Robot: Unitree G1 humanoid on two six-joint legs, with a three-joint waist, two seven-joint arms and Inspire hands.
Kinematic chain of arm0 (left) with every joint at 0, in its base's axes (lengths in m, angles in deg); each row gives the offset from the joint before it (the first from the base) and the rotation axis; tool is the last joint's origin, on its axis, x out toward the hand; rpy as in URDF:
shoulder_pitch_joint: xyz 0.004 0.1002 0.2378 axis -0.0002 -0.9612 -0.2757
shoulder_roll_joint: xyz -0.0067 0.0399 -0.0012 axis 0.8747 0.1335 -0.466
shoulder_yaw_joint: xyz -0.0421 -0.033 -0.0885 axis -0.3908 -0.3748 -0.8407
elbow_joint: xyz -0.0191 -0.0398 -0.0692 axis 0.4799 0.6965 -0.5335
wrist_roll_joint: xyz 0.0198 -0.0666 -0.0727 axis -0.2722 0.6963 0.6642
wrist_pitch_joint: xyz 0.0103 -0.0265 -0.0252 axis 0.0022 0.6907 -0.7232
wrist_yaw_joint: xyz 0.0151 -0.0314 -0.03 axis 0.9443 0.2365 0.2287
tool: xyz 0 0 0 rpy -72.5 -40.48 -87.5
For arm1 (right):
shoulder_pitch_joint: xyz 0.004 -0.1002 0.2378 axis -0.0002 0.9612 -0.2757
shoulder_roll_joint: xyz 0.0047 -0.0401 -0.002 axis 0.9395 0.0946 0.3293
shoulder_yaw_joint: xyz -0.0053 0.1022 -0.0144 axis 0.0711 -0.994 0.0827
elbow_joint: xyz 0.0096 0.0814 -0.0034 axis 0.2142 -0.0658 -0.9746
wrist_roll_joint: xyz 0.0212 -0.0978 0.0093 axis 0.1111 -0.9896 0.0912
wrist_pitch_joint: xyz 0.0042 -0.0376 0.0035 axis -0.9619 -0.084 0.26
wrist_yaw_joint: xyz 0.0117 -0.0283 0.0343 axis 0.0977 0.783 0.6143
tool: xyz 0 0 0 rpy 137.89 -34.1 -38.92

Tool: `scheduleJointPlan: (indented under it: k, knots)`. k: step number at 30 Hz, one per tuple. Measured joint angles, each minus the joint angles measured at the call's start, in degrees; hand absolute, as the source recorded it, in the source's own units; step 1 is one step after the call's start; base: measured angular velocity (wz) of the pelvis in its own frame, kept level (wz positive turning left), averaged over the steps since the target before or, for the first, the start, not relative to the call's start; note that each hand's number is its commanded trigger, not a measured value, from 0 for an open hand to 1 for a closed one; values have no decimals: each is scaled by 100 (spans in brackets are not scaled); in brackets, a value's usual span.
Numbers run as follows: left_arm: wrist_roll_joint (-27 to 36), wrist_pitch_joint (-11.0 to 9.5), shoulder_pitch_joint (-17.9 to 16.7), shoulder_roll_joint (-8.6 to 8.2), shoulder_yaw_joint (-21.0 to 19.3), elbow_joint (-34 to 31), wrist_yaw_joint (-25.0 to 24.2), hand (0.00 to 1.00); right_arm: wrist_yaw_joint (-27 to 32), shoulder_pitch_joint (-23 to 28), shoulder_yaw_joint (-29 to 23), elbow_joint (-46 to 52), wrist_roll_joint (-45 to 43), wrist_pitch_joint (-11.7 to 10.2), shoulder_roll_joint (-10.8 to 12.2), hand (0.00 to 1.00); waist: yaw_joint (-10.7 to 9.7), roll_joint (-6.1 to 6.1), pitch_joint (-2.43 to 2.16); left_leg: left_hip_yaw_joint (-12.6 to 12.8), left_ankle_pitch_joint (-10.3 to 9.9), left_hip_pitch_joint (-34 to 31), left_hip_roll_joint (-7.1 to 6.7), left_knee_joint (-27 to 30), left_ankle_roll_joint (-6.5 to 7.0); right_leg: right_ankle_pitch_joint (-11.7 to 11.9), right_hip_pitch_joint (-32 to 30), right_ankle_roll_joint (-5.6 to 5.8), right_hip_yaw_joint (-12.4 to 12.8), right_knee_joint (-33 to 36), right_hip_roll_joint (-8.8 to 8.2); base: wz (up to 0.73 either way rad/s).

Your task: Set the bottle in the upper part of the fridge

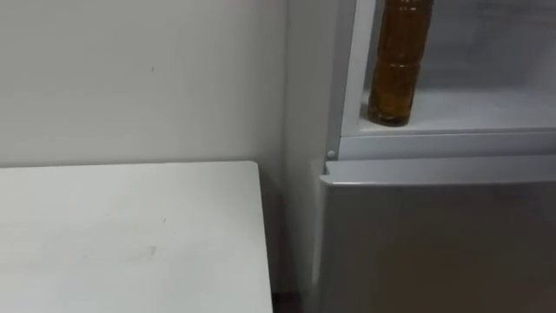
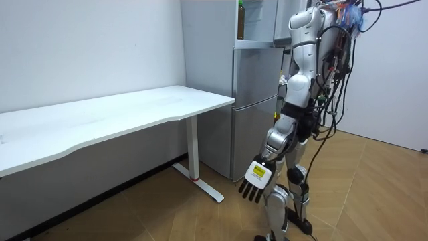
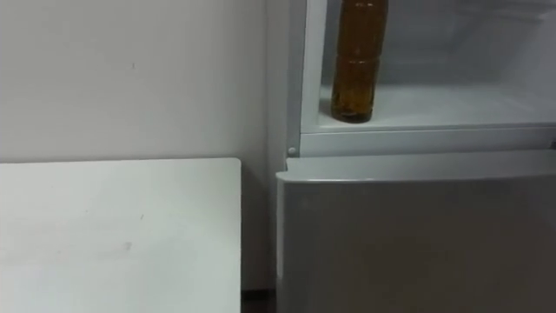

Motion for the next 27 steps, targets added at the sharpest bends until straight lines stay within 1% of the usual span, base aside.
scheduleJointPlan:
  k: [5, 9, 15, 17, 19, 22, 27]
  knots:
    - [0, 0, 10, 1, 38, 0, 0, 0, -105, 3, 67, 17, -125, 0, 0, 0, 49, 9, -6, 0, 0, 0, 0, 1, 0, 0, 0, 0, -1, 1, -1, 0]
    - [0, 0, 4, 1, 92, 3, -1, 0, -233, 24, 67, 18, -321, -1, 0, 0, 93, 33, -20, 0, 0, 9, 0, 2, 0, 0, 9, 0, -2, 15, -2, 0]
    - [0, -34, 2, 2, 105, 20, 0, 0, -409, 31, 96, 17, -532, 0, 0, 0, 113, 29, -17, -3, 1, 11, 0, -3, 0, 0, 14, 0, -1, 22, -1, 0]
    - [-2, -38, 2, 6, 105, 37, 0, 0, -475, 30, 119, 18, -556, 0, 0, 0, 113, 18, -11, -5, 1, 10, 0, -5, 0, 0, 18, 0, -2, 20, -1, 0]
    - [-6, -38, 2, 31, 105, 47, 0, 0, -513, 31, 170, 18, -612, 0, 0, 0, 113, -23, 13, -15, 1, 2, 0, -5, 0, 0, 21, 0, -11, 13, 0, 0]
    - [-21, -36, -4, 43, 111, 78, 1, 0, -515, 30, 200, 39, -763, 1, -1, 0, 112, -58, 34, -19, 1, -22, 0, -3, 0, 0, 5, 0, -14, 6, 1, 0]
    - [-63, -32, 5, 90, 169, 94, 1, 0, -684, 33, 264, 179, -951, 3, -11, 0, 121, -84, 37, -44, 0, -42, 0, 0, -1, 1, 22, -1, -48, -36, 4, 2]
